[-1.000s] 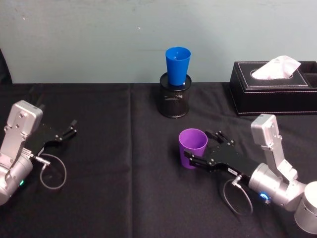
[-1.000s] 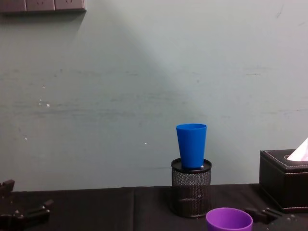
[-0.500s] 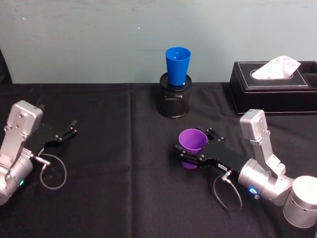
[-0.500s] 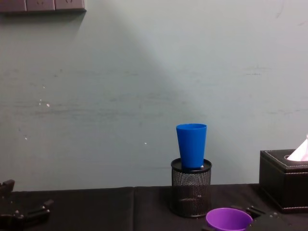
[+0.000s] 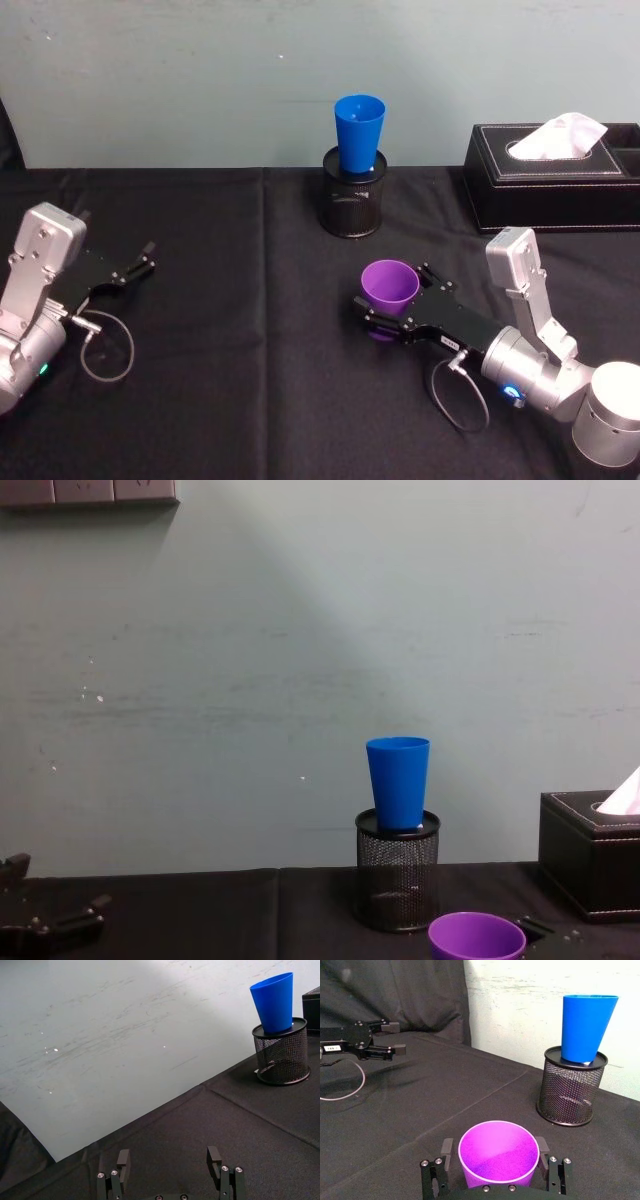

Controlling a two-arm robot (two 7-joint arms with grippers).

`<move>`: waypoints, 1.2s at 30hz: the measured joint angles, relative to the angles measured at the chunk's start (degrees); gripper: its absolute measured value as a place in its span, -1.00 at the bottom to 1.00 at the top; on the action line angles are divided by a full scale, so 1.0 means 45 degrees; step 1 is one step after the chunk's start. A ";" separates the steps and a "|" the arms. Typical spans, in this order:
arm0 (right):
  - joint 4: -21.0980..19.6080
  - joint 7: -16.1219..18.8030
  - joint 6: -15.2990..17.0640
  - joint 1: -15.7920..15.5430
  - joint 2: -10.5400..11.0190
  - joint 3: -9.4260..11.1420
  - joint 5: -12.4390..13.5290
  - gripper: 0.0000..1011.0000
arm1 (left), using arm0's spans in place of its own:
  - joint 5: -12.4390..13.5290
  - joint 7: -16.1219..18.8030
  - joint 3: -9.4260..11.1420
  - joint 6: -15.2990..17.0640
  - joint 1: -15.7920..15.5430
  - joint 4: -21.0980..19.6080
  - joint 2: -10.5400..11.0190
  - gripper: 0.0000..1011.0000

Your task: Pick up one cup with a gripper and tap it against the other cup.

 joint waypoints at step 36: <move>-0.0058 0.0007 -0.0048 -0.0069 -0.0004 0.0055 -0.0038 0.46 | 0.0000 0.0000 0.0000 0.0001 0.0000 0.0000 0.0000 0.98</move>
